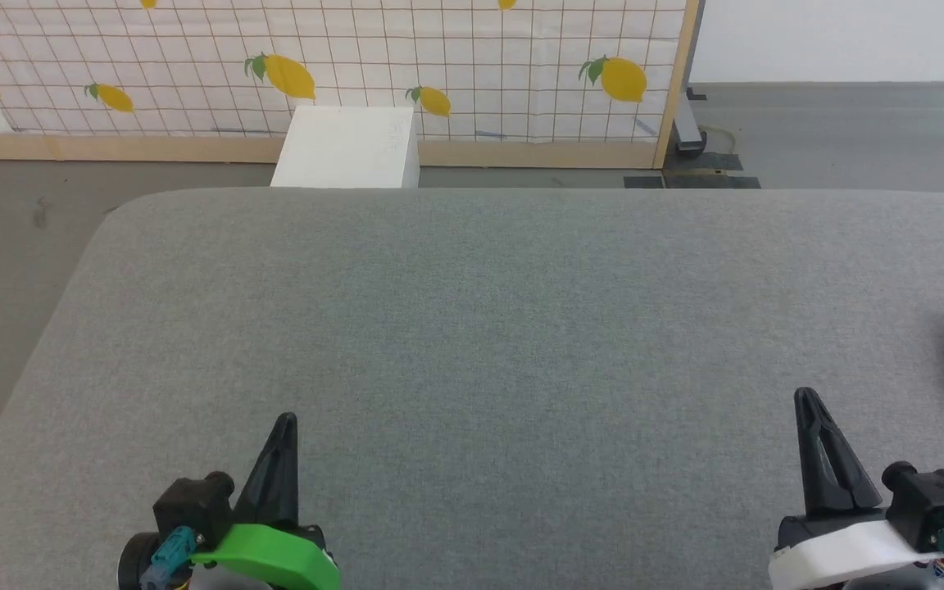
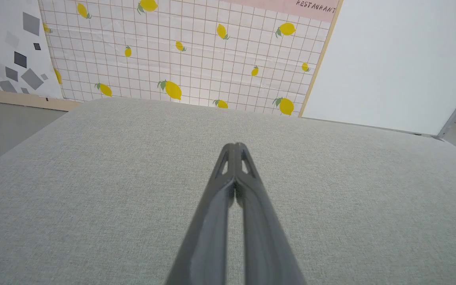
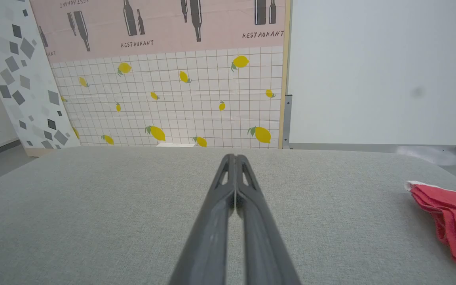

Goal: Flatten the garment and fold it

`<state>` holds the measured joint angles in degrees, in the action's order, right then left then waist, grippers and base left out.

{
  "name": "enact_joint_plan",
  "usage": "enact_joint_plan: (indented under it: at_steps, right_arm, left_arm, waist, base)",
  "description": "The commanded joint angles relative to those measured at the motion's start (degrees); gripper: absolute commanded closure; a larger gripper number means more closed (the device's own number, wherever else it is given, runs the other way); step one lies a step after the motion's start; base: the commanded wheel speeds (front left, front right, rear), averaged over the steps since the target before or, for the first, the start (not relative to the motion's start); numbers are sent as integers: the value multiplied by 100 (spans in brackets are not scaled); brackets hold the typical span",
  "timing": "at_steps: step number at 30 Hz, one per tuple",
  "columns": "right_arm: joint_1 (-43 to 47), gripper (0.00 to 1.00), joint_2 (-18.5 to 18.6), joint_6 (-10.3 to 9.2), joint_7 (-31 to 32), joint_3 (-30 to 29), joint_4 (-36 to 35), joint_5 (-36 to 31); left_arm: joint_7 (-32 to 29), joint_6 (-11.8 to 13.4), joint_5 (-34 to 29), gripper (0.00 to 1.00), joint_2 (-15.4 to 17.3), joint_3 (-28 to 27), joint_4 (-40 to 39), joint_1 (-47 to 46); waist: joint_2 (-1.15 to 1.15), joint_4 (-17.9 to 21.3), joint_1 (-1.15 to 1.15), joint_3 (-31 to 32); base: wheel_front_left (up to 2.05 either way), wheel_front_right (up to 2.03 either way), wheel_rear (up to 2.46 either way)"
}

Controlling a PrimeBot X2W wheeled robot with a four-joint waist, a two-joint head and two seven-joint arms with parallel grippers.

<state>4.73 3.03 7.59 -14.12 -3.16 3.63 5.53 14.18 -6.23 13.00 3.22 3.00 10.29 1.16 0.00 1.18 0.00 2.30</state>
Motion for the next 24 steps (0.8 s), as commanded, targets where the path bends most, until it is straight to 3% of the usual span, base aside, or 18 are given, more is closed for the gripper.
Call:
enact_joint_plan:
  at_steps: [1,24]
  right_arm:
    - [-28,100,-1,-1,37,15,-20,-26]
    - [-125,100,-4,-3,336,80,-94,-141]
  left_arm:
    - [-37,32,-68,100,-2,-11,-40,-6]
    - [-337,161,-336,100,-9,-74,-255,-30]
  waist:
    - [0,-2,0,-3]
    - [0,-27,0,-53]
  base:
    - [0,0,0]
    - [0,0,0]
